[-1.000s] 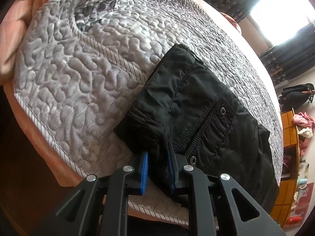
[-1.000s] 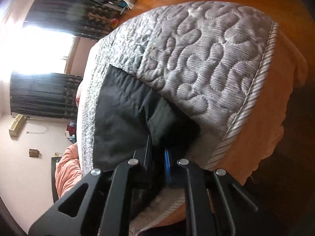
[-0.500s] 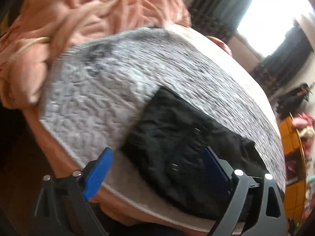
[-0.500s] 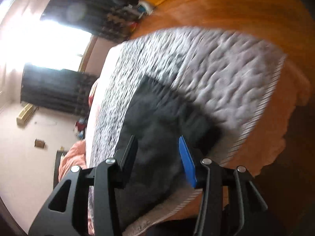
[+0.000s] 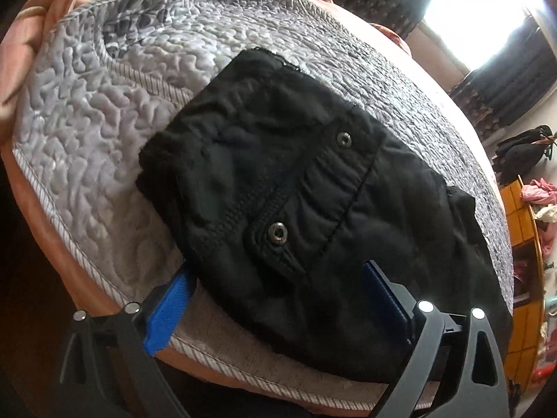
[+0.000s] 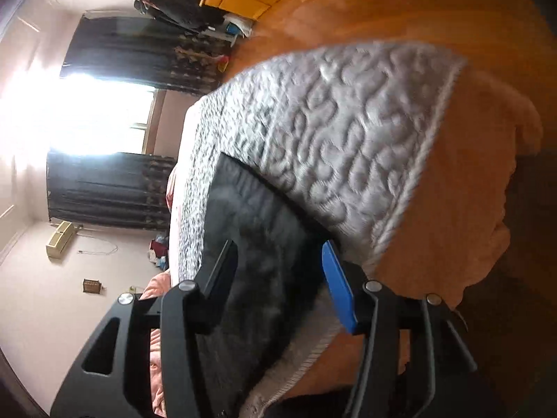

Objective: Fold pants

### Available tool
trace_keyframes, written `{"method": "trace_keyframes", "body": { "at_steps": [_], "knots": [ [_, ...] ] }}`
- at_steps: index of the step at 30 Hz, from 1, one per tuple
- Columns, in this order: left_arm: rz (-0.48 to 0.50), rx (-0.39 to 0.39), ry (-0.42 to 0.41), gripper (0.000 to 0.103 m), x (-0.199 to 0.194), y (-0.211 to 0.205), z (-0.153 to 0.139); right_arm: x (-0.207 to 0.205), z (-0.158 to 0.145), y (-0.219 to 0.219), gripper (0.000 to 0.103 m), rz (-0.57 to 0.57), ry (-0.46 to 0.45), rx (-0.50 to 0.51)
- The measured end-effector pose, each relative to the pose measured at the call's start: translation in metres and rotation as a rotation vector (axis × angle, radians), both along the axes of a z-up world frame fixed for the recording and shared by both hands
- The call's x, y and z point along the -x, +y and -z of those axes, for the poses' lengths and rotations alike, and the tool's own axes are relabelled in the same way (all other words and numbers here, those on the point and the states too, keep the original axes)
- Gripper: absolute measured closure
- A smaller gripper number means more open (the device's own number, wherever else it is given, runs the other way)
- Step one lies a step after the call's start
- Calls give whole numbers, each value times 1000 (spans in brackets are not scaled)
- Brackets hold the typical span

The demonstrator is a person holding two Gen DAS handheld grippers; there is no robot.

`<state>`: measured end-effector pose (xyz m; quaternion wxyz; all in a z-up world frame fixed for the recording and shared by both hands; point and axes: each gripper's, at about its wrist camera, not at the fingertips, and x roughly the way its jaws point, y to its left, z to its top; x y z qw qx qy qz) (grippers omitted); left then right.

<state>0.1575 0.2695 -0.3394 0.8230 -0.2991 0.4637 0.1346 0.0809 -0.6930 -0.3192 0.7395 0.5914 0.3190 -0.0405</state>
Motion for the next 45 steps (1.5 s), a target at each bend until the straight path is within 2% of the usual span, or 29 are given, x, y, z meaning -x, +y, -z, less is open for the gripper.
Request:
{"method": "trace_keyframes", "body": {
  "at_steps": [3, 6, 13, 15, 17, 20, 21, 22, 24, 26, 27, 28, 30, 37, 45],
  "knots": [
    [-28, 18, -8, 8, 2, -3, 3, -4, 23, 5, 46, 0, -3, -58],
    [-34, 11, -10, 8, 2, -6, 3, -7, 37, 9, 45, 1, -14, -98],
    [-43, 3, -24, 8, 1, -7, 2, -26, 38, 20, 42, -40, -87, -124],
    [-45, -5, -31, 8, 1, -8, 1, -27, 44, 20, 46, -34, -80, -141],
    [-57, -12, -45, 8, 2, -10, 0, -29, 49, 21, 44, -7, -102, -176],
    [-79, -24, -80, 8, 3, -11, -1, -38, 37, 32, 43, -53, -150, -157],
    [-84, -29, -89, 8, 4, -12, 0, -41, 38, 34, 45, -59, -126, -124],
    [-91, -37, -99, 8, 7, -14, 1, -44, 45, 33, 57, -50, -105, -134],
    [-103, -60, -108, 8, 10, -15, 1, -42, 55, 29, 62, -14, -104, -183],
    [-119, -66, -115, 8, 13, -15, 0, -43, 53, 29, 71, -22, -105, -175],
    [-123, -69, -114, 8, 13, -16, 0, -44, 49, 30, 79, -34, -106, -157],
    [-123, -71, -111, 8, 13, -16, 0, -45, 41, 30, 83, -46, -112, -139],
    [-119, -74, -104, 8, 12, -17, 1, -48, 26, 32, 84, -59, -119, -115],
    [-115, -45, -113, 8, 16, -18, 7, -65, -60, 59, 85, -125, -149, 78],
    [-112, -33, -139, 8, 24, -20, 6, -71, -133, 106, 85, -177, -178, 288]
  ]
}}
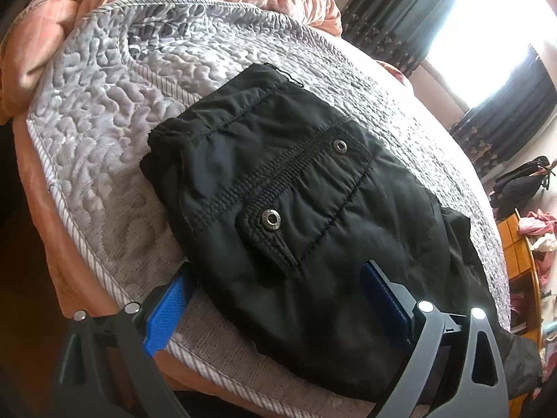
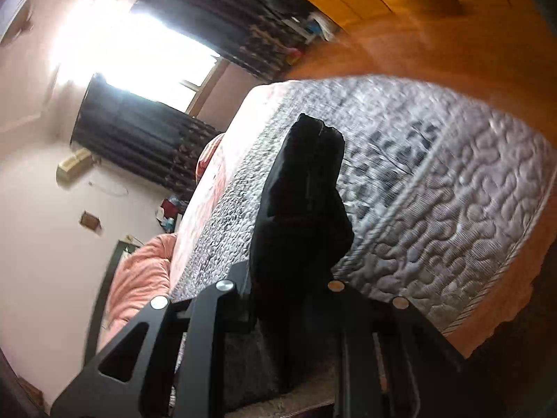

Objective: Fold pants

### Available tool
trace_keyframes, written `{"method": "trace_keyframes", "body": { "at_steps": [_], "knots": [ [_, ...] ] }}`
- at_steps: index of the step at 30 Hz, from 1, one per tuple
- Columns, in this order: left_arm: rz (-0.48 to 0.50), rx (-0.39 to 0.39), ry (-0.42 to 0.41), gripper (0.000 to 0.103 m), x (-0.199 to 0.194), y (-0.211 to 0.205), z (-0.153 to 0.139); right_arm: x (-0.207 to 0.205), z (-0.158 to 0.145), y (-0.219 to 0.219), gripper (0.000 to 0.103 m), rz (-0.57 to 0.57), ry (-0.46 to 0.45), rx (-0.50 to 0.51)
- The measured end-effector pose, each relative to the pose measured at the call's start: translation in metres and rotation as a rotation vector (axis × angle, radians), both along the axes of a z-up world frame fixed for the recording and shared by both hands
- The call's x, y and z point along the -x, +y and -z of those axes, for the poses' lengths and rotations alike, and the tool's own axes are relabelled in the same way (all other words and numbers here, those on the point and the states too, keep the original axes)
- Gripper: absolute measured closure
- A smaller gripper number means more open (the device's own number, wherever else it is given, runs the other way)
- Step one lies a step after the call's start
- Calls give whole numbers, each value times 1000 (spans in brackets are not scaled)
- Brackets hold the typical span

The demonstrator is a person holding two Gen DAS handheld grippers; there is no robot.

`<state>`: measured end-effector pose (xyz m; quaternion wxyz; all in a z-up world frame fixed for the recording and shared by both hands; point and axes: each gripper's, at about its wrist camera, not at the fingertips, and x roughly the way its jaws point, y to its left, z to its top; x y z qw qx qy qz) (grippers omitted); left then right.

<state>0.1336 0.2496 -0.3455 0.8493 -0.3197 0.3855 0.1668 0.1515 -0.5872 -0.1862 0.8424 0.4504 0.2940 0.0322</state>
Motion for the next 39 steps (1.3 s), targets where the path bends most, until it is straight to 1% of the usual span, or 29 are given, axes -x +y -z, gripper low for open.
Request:
{"method": "trace_keyframes", "body": {
  "at_steps": [4, 8, 9, 14, 20, 27, 39],
  "knots": [
    [7, -20, -17, 8, 3, -4, -5, 4, -21, 26, 85, -10, -16, 81],
    [19, -42, -14, 8, 2, -10, -7, 14, -36, 46, 85, -33, -22, 173],
    [20, -41, -15, 8, 2, -10, -7, 15, -40, 53, 85, -38, -25, 200],
    [19, -28, -26, 8, 2, -7, -7, 20, -51, 65, 85, -48, -29, 262],
    [15, -5, -28, 8, 5, -5, -5, 20, -62, 81, 85, -66, -41, 296],
    [0, 5, -36, 7, 8, -3, -5, 18, -64, 89, 85, -74, -46, 313],
    [7, 10, -39, 7, 10, -4, -6, 22, -76, 104, 85, -99, -57, 371]
  ]
}}
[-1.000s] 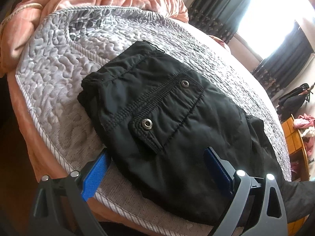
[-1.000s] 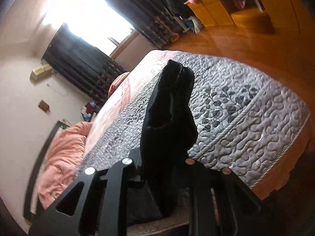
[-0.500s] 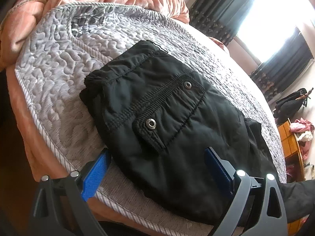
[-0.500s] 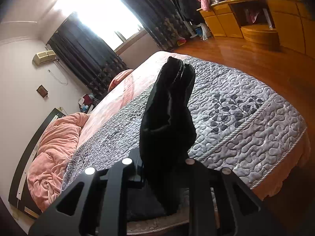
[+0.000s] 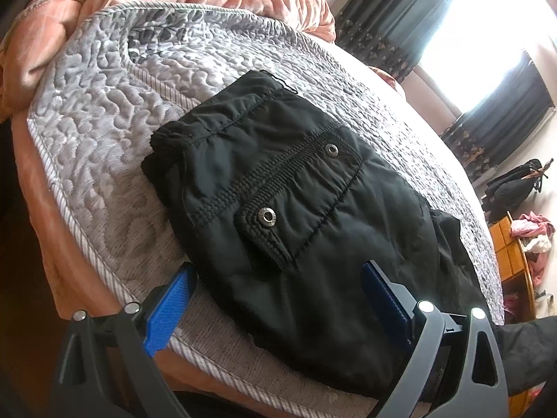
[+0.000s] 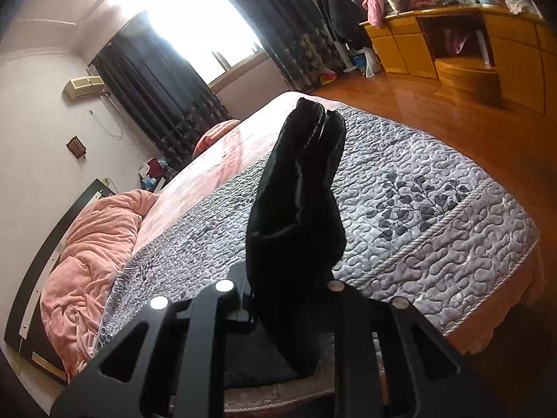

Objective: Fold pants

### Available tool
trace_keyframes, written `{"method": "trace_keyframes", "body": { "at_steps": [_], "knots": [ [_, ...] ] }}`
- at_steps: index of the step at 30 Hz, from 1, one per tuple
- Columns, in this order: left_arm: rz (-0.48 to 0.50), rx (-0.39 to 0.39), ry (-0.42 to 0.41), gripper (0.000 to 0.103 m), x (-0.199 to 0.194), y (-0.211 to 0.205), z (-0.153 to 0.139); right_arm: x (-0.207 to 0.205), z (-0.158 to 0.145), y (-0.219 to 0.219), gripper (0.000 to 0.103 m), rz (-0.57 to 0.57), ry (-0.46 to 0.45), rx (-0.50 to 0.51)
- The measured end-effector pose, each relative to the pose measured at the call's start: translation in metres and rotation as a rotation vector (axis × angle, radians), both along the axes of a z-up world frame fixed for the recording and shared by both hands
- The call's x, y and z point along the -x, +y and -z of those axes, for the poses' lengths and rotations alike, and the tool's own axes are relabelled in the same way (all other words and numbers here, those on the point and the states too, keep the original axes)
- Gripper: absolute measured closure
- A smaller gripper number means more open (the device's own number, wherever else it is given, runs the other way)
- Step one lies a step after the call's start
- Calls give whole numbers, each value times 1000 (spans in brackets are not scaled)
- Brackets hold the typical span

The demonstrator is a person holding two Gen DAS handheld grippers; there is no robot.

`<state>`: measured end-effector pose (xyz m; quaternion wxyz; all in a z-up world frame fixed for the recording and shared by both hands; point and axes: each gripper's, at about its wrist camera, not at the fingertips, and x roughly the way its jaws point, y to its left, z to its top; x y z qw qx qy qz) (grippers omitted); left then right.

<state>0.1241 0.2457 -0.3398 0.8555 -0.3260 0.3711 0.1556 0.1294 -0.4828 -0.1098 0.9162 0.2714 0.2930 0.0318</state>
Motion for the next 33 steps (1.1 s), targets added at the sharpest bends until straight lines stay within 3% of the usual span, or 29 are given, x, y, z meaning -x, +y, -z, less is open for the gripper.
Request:
{"method": "trace_keyframes", "body": {
  "at_steps": [33],
  "knots": [
    [-17, 42, -8, 7, 6, 5, 4, -17, -30, 79, 85, -111, -27, 250]
  ]
}}
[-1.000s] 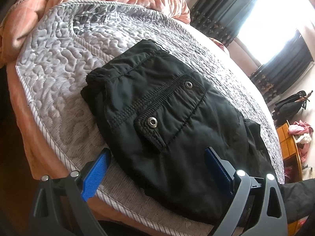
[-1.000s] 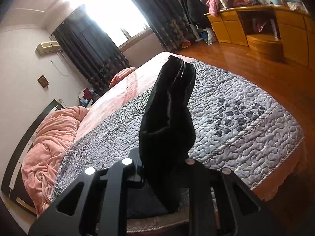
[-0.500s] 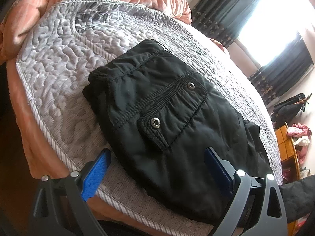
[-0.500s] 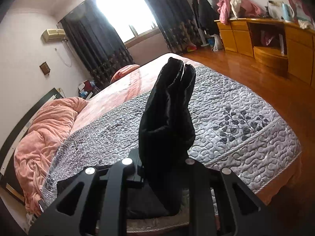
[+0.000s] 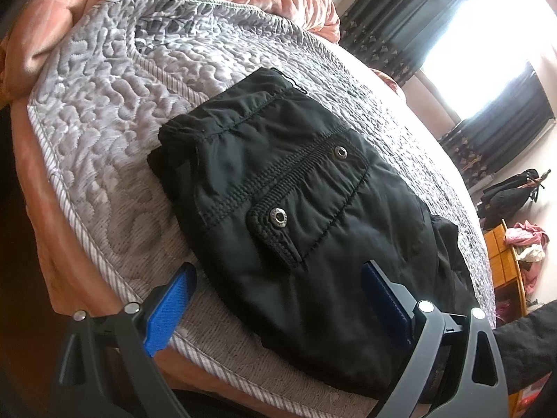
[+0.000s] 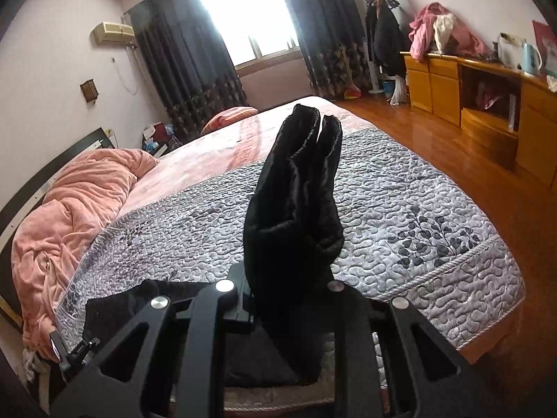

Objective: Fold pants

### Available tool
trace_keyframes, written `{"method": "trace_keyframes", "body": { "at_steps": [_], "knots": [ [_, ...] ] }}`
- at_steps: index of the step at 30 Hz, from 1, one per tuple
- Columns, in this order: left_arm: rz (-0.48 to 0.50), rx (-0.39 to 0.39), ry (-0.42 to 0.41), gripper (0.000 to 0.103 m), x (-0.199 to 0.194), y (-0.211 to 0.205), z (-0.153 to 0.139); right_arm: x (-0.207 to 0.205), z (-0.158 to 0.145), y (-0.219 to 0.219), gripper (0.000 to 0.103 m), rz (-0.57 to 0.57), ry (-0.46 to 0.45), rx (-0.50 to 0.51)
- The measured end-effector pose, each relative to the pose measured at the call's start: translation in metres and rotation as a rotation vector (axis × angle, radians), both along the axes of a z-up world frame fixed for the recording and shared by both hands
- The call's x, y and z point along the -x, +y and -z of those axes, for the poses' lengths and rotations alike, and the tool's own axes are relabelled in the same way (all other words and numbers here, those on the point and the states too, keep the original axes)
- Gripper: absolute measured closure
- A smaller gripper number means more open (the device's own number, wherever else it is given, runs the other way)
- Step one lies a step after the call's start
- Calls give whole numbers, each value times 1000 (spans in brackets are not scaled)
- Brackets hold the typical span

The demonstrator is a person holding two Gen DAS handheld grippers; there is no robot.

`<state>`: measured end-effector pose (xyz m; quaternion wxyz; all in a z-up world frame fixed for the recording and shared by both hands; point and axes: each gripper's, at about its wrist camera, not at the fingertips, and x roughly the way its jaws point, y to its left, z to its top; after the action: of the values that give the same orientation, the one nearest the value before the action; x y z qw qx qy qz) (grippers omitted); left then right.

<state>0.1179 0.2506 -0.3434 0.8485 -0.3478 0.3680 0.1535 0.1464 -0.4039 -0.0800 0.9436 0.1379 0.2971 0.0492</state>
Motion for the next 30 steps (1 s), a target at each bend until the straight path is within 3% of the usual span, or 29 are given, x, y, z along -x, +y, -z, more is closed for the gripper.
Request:
{"method": "trace_keyframes", "body": {
  "at_steps": [11, 19, 30],
  "knots": [
    [1, 11, 2, 7, -1, 1, 2, -3, -6, 30, 85, -29, -2, 123],
    [-2, 16, -2, 7, -1, 2, 2, -3, -7, 69, 85, -80, -15, 277],
    [-5, 37, -13, 7, 4, 5, 4, -13, -2, 111, 85, -145, -6, 380]
  ]
}}
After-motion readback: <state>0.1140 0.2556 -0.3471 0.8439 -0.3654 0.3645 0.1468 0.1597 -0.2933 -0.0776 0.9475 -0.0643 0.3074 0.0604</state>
